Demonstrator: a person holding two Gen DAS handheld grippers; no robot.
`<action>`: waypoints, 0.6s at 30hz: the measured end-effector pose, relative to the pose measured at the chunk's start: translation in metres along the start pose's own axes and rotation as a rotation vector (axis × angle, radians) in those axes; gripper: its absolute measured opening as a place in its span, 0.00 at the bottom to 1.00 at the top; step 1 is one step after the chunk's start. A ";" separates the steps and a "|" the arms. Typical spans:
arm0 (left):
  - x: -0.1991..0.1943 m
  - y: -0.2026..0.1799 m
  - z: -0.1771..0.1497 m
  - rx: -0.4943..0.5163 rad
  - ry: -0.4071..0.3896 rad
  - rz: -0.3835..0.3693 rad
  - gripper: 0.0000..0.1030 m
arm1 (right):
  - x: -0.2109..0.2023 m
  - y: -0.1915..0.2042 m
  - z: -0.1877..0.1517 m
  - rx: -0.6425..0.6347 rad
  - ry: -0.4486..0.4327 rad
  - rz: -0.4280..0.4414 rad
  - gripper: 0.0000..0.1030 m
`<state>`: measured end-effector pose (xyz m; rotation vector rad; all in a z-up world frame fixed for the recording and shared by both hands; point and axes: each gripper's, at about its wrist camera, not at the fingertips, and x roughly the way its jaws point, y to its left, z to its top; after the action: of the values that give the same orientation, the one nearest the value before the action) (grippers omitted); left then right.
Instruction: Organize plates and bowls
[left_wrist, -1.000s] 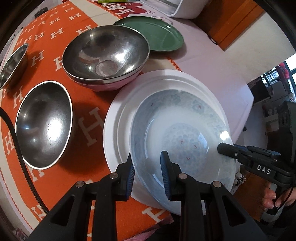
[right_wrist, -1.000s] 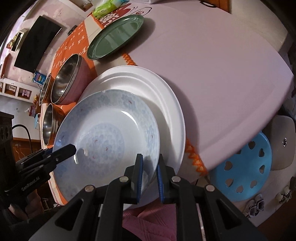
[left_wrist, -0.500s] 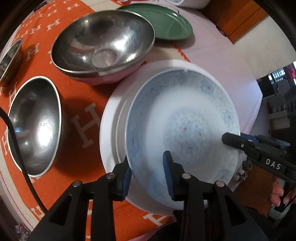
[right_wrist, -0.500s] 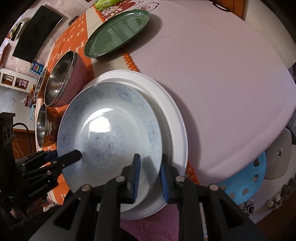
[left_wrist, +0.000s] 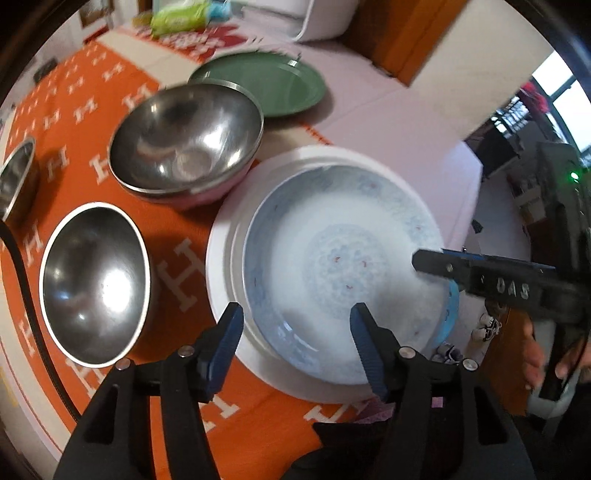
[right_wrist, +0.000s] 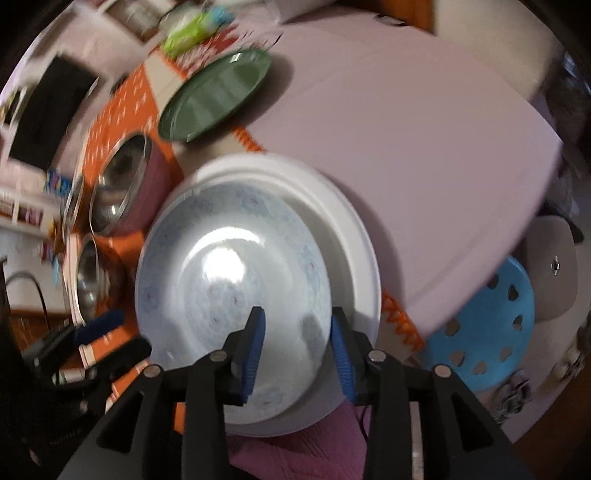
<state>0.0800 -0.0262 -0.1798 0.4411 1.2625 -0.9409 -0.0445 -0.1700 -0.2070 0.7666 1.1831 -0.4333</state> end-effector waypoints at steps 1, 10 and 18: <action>-0.006 0.001 -0.003 0.016 -0.016 -0.001 0.58 | -0.005 -0.001 -0.003 0.028 -0.028 0.007 0.38; -0.052 0.023 -0.016 0.043 -0.111 -0.053 0.59 | -0.036 0.014 -0.037 0.111 -0.247 -0.013 0.44; -0.081 0.032 -0.020 0.010 -0.206 -0.091 0.59 | -0.059 0.036 -0.060 0.029 -0.387 -0.058 0.44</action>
<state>0.0920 0.0358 -0.1159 0.2888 1.0979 -1.0425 -0.0799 -0.1061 -0.1514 0.6391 0.8388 -0.6181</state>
